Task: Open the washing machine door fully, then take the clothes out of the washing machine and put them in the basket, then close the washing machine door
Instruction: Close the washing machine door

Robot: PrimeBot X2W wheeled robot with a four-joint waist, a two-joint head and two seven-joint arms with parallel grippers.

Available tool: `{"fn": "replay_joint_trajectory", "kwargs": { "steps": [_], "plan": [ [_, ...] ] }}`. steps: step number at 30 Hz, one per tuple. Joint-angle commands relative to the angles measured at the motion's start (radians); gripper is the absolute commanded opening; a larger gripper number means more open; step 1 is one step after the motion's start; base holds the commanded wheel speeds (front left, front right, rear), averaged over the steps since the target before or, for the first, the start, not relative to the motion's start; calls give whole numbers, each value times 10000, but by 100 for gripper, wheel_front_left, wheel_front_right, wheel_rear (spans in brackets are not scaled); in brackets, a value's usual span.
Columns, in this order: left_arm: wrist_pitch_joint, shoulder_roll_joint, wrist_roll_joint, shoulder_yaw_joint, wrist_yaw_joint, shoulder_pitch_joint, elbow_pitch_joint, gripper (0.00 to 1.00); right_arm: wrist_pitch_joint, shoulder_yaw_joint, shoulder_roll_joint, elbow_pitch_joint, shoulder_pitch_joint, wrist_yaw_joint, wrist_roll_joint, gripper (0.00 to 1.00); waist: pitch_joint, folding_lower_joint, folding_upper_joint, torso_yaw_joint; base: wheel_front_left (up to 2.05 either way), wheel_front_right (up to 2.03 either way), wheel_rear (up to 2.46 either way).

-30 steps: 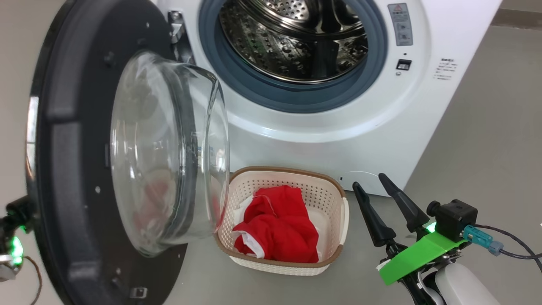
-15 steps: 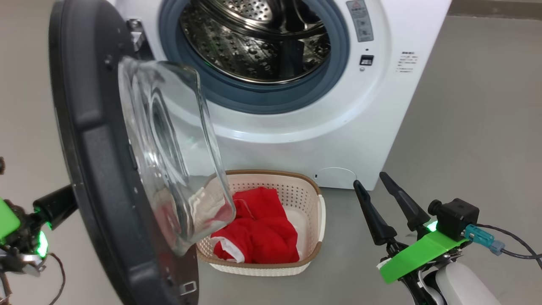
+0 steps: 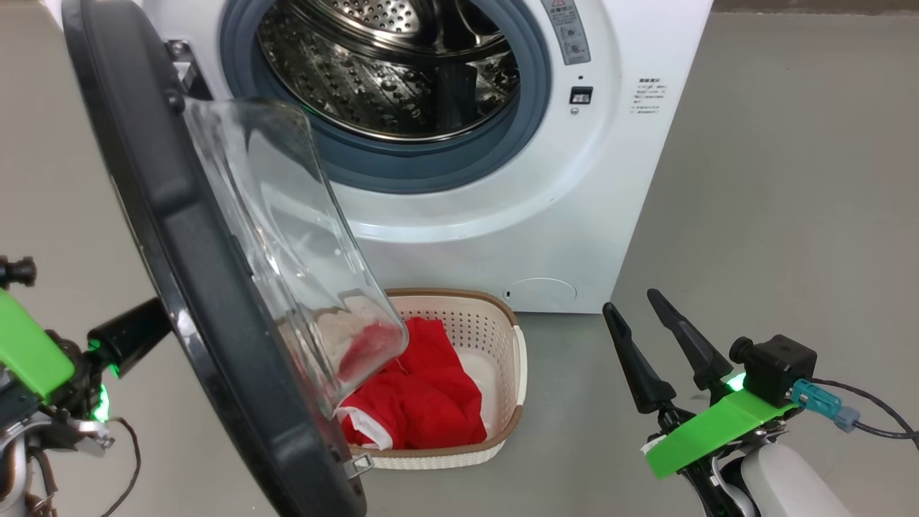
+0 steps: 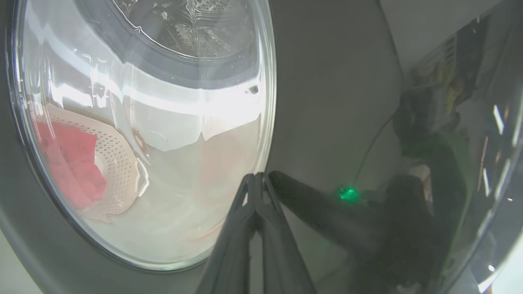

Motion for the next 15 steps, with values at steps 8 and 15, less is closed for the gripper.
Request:
{"fn": "replay_joint_trajectory", "kwargs": {
  "steps": [8, 15],
  "plan": [
    [-313, 15, 193, 223, -70, -675, -568, 0, -48, 137, 47, -300, -236, 16, 46, 100, 75, 1, -1, -238, 0, 0, 0],
    [-688, -206, 454, 105, -168, -913, -506, 0, -48, 151, 56, -307, -301, 16, 34, 100, 91, 1, -1, -473, 0, 0, 0]
  ]
}}
